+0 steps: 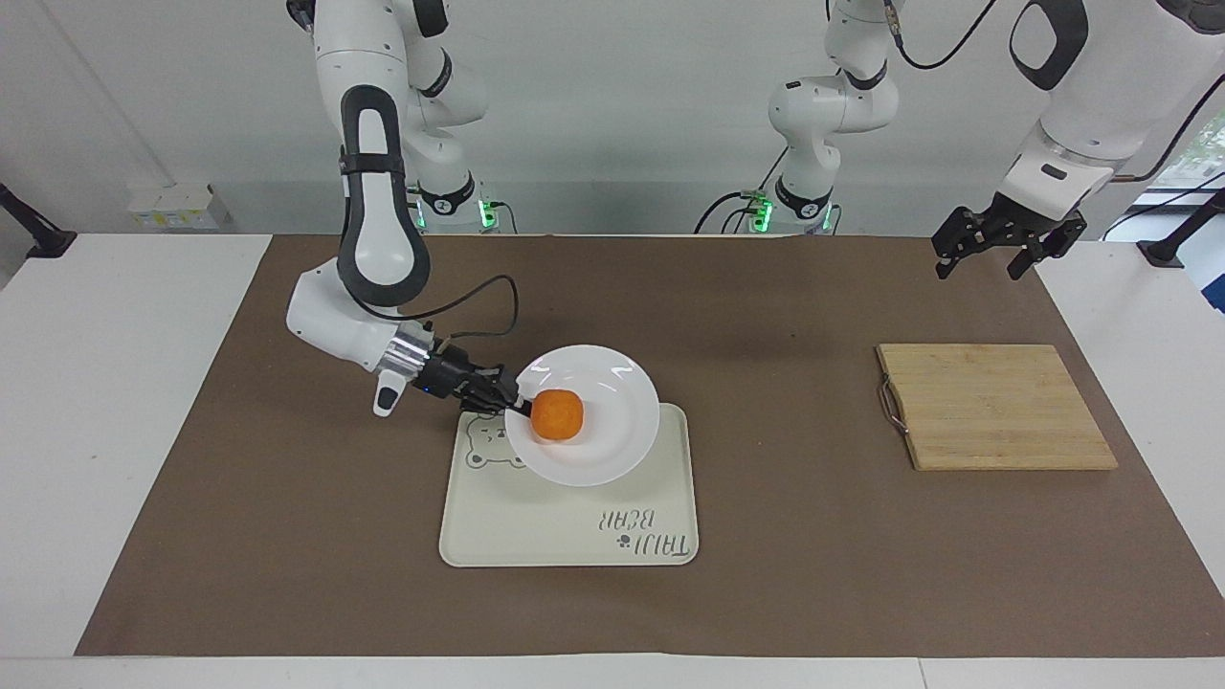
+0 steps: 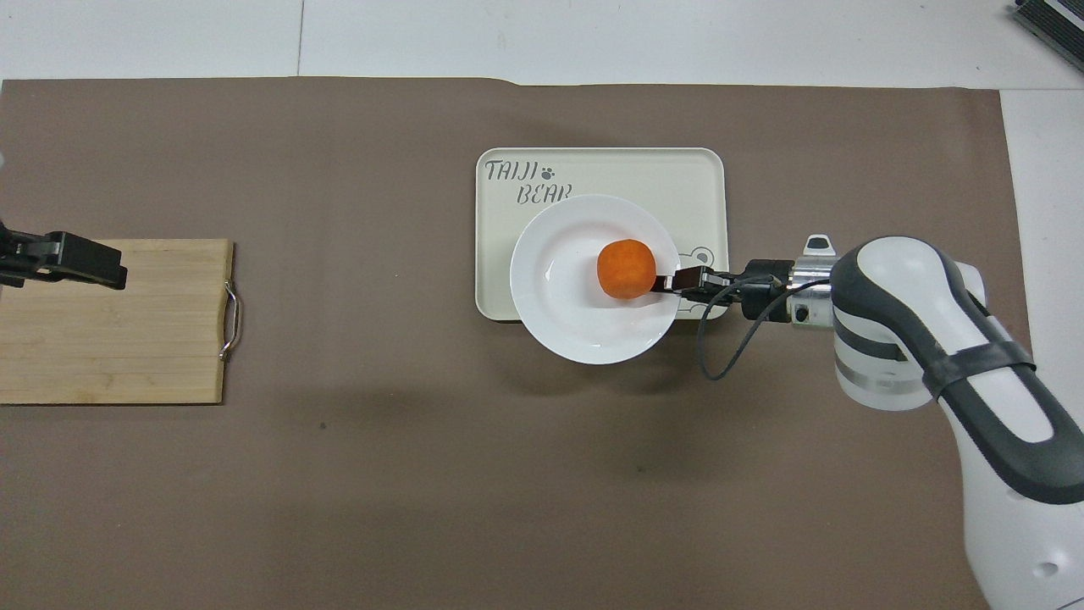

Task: Place orange and plate with both arms
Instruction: 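Push the plate with the right gripper onto the bear tray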

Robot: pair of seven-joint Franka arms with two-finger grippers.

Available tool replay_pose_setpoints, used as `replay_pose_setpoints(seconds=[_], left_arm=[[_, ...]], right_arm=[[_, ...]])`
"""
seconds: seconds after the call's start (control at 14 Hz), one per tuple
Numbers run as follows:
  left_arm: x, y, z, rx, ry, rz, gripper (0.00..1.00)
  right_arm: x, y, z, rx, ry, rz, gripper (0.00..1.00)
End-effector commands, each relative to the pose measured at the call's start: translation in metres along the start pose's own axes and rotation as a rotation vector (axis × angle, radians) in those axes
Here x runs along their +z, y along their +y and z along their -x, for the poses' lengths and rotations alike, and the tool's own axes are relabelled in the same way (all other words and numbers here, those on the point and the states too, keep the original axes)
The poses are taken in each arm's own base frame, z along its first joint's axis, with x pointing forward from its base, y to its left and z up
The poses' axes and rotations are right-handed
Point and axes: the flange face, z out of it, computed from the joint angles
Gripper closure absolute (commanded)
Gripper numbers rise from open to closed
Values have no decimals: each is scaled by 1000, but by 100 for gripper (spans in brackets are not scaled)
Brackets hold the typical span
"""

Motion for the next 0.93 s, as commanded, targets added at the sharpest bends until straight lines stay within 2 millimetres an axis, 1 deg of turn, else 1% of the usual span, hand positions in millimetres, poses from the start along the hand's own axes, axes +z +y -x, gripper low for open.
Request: replay_pose_setpoints(seconds=[0.0,0.21,0.36,0.5,0.71,0.86], left_arm=[[-2,-2,2,-10,-5,-13,0],[-2,-2,2,-10,-5,-13,0],[-2,-2,2,-10,-5,-13,0],[-2,-2,2,-10,-5,-13,0],[-2,-2,2,-10,-5,-13,0],[-2,-2,2,-10,-5,-13,0]], right_arm=[[24,12,-26,5,11,68,100],[35,37,-29,-14,21,90,100],[37,33,-36,-21,29,87,100],[30,39,-39,-23,37,93,100],[30,41,-38,-31,37,94,100],[34,50,-32,-25,36,115,100]])
